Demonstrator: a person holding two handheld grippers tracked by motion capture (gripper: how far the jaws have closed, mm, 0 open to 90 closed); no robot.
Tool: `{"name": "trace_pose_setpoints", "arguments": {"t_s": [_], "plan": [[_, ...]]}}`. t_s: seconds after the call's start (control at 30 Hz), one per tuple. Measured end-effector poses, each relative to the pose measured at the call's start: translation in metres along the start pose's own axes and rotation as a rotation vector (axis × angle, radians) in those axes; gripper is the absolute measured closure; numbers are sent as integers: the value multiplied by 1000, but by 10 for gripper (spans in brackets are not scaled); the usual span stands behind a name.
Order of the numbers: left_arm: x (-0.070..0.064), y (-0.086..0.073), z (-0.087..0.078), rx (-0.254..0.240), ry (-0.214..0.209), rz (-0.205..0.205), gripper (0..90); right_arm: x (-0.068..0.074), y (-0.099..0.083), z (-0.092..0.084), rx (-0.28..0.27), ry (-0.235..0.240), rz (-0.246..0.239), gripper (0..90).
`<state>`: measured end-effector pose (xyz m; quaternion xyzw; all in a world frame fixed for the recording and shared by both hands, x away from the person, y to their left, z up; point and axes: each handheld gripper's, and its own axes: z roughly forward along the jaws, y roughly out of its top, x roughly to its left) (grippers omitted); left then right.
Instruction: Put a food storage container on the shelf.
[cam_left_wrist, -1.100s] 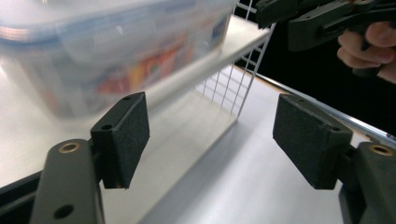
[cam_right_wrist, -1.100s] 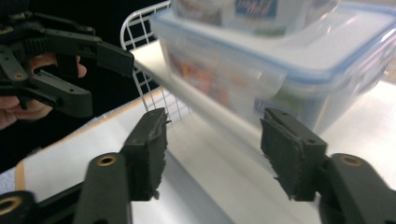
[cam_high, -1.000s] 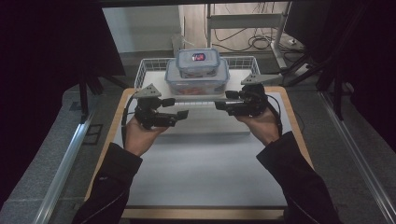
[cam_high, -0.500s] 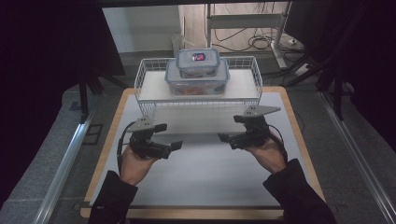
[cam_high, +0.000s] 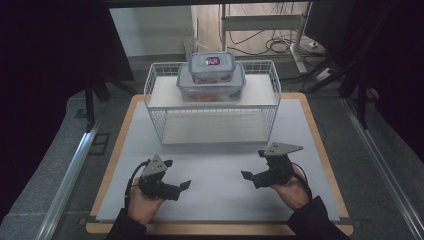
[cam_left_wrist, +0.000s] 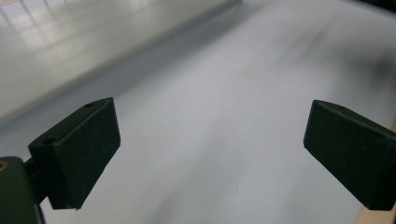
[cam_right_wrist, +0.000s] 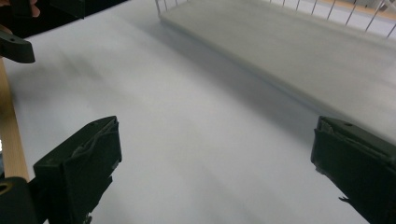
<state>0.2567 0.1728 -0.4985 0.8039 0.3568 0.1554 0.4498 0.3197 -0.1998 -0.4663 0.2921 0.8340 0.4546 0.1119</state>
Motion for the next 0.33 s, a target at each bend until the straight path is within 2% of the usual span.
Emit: {"name": "trace_pose_setpoints", "arguments": {"t_s": [0.1,0.17,0.23,0.33], "plan": [[-6,-13,7,78,25,34,29,2,-13,2,17,-5,0,15],[-10,-16,9,108,43,67,26,3,-20,4,40,-7,0,16],[-13,-16,10,118,59,96,23,3,-26,7,65,-15,-12,19],[-15,-15,11,121,60,89,28,3,-29,11,85,-26,-25,21]]}}
